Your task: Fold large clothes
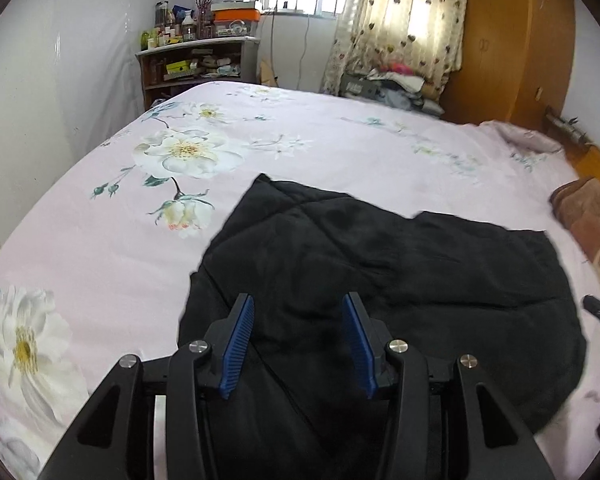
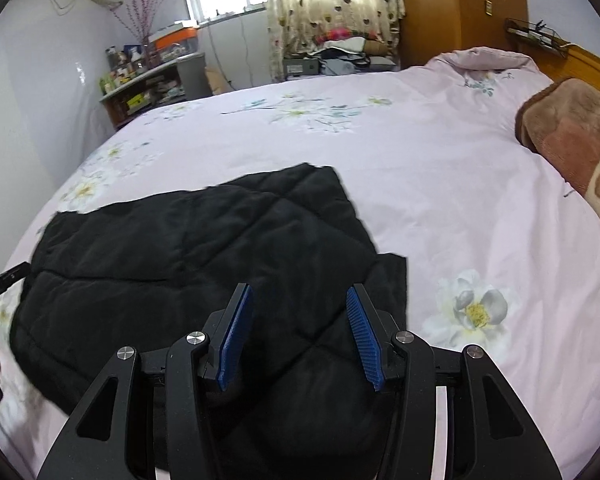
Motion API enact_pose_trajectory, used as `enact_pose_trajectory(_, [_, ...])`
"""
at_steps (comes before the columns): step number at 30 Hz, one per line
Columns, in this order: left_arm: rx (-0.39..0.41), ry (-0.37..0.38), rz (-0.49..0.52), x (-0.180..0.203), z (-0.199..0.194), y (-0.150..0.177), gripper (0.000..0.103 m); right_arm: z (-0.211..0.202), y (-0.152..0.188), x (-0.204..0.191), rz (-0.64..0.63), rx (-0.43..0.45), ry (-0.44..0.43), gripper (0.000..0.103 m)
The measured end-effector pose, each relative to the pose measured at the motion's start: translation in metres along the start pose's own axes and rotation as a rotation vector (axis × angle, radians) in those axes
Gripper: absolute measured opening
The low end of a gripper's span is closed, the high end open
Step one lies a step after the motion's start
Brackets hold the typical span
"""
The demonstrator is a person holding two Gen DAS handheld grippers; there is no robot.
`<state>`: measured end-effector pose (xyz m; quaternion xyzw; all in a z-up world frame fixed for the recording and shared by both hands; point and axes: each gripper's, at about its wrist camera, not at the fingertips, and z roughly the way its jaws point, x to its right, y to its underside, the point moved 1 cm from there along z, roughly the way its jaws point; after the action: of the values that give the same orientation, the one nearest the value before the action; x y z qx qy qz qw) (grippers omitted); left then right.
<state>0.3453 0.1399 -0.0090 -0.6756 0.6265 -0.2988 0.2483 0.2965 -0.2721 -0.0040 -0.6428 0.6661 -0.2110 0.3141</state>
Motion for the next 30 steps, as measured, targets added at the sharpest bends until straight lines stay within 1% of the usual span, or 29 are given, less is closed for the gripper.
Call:
enact_pose_trajectory(2, [0.011,0.030,-0.005,0.005,-0.019,0.011,0.048,-0.011,0.004,-0.007,-0.002,0.007,-0.023,0.050])
enact_pose_trajectory(4, [-0.003,0.070,-0.004,0.013,-0.034,0.026,0.048,-0.023,0.014,-0.016,-0.006,0.008,-0.038,0.050])
enact_pose_trajectory(7, [-0.031,0.096,0.000,0.025,-0.052,0.049,0.048,-0.043,0.035,-0.030,0.003,-0.004,-0.064,0.050])
enact_pose_trajectory(11, [-0.069,0.116,0.015,0.038,-0.077,0.075,0.048,-0.069,0.059,-0.043,0.002,-0.024,-0.068,0.050])
enact_pose_trajectory(14, [-0.089,0.102,0.028,0.046,-0.098,0.090,0.049,-0.096,0.076,-0.052,0.007,-0.034,-0.073,0.050])
enact_pose_trajectory(16, [-0.103,0.115,0.032,0.051,-0.114,0.101,0.053,-0.112,0.085,-0.056,0.011,-0.039,-0.071,0.050])
enact_pose_trajectory(18, [-0.107,0.114,0.031,0.055,-0.131,0.111,0.053,-0.127,0.094,-0.061,0.011,-0.045,-0.076,0.050])
enact_pose_trajectory(20, [-0.113,0.116,0.039,0.059,-0.146,0.121,0.055,-0.145,0.105,-0.067,-0.003,-0.048,-0.063,0.050])
enact_pose_trajectory(22, [-0.109,0.106,0.052,0.064,-0.164,0.131,0.067,-0.161,0.113,-0.073,-0.017,-0.045,-0.055,0.050])
enact_pose_trajectory(23, [-0.107,0.105,0.058,0.066,-0.172,0.135,0.068,-0.170,0.118,-0.076,-0.026,-0.041,-0.054,0.050])
enact_pose_trajectory(27, [-0.098,0.101,0.095,0.075,-0.201,0.155,0.068,-0.200,0.135,-0.088,-0.059,-0.016,-0.033,0.050])
enact_pose_trajectory(30, [-0.102,0.114,0.097,0.077,-0.218,0.167,0.068,-0.218,0.146,-0.094,-0.076,-0.006,-0.020,0.050])
